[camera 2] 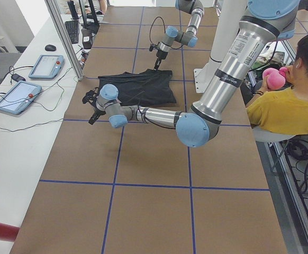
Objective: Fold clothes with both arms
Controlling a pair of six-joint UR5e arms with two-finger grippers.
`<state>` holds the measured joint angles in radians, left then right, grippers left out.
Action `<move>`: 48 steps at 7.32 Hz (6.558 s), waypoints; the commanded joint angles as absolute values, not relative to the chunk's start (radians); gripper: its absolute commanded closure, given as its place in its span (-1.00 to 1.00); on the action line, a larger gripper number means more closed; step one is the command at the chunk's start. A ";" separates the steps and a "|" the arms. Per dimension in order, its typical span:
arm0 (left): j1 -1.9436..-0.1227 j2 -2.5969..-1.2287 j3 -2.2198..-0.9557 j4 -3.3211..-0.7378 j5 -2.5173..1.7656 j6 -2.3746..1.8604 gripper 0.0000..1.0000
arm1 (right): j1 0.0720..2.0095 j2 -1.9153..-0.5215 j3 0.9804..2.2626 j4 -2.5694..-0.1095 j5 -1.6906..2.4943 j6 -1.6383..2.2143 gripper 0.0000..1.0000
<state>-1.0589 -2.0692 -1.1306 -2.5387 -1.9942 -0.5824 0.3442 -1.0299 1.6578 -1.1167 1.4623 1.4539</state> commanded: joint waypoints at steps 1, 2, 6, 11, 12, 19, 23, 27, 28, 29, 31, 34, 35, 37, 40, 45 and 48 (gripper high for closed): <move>-1.058 -2.069 -1.131 -2.539 -1.994 -0.584 -1.00 | 0.333 -1.042 1.666 -1.118 1.457 1.454 0.46; -1.058 -2.069 -1.131 -2.539 -1.994 -0.584 -1.00 | 0.365 -1.042 1.666 -1.129 1.468 1.441 -0.88; -1.057 -2.068 -1.131 -2.539 -1.994 -0.589 -1.00 | 0.430 -0.949 1.707 -1.370 1.569 1.324 -1.00; -1.057 -2.068 -1.131 -2.539 -1.994 -0.598 -1.00 | 0.382 -0.821 1.690 -1.462 1.447 0.754 -0.96; -1.057 -2.068 -1.131 -2.539 -1.994 -0.600 -1.00 | 0.362 -0.825 1.677 -1.515 1.512 0.740 -0.97; -1.055 -2.059 -1.132 -2.539 -1.996 -0.600 -1.00 | 0.299 -0.787 1.634 -1.805 1.479 0.629 -0.35; -1.055 -2.060 -1.132 -2.539 -1.996 -0.598 -1.00 | 0.293 -0.762 1.598 -1.805 1.463 0.601 -0.15; -1.055 -2.060 -1.132 -2.539 -1.996 -0.600 -1.00 | 0.301 -0.764 1.600 -1.807 1.456 0.566 0.46; -1.055 -2.060 -1.132 -2.539 -1.996 -0.600 -1.00 | 0.302 -0.764 1.600 -1.807 1.456 0.561 0.48; -1.055 -2.060 -1.132 -2.539 -1.996 -0.600 -1.00 | 0.301 -0.762 1.604 -1.807 1.456 0.561 0.48; -1.055 -2.060 -1.132 -2.539 -1.996 -0.600 -1.00 | 0.301 -0.762 1.608 -1.807 1.456 0.561 0.49; -1.055 -2.060 -1.132 -2.539 -1.996 -0.600 -1.00 | 0.304 -0.764 1.611 -1.805 1.457 0.561 0.83; -1.055 -2.062 -1.132 -2.539 -1.996 -0.600 -1.00 | 0.305 -0.764 1.614 -1.805 1.459 0.561 1.00; -1.054 -2.062 -1.132 -2.539 -1.996 -0.600 -1.00 | 0.317 -0.778 1.660 -1.807 1.462 0.574 1.00; -1.054 -2.066 -1.132 -2.539 -1.996 -0.600 -1.00 | 0.316 -0.920 1.783 -1.805 1.462 0.597 1.00; -1.054 -2.068 -1.132 -2.539 -1.996 -0.600 -1.00 | 0.230 -0.999 1.864 -1.802 1.453 0.892 -0.99; -1.054 -2.077 -1.152 -2.536 -2.000 -0.658 -1.00 | 0.357 -0.956 1.864 -1.792 1.476 0.908 -0.99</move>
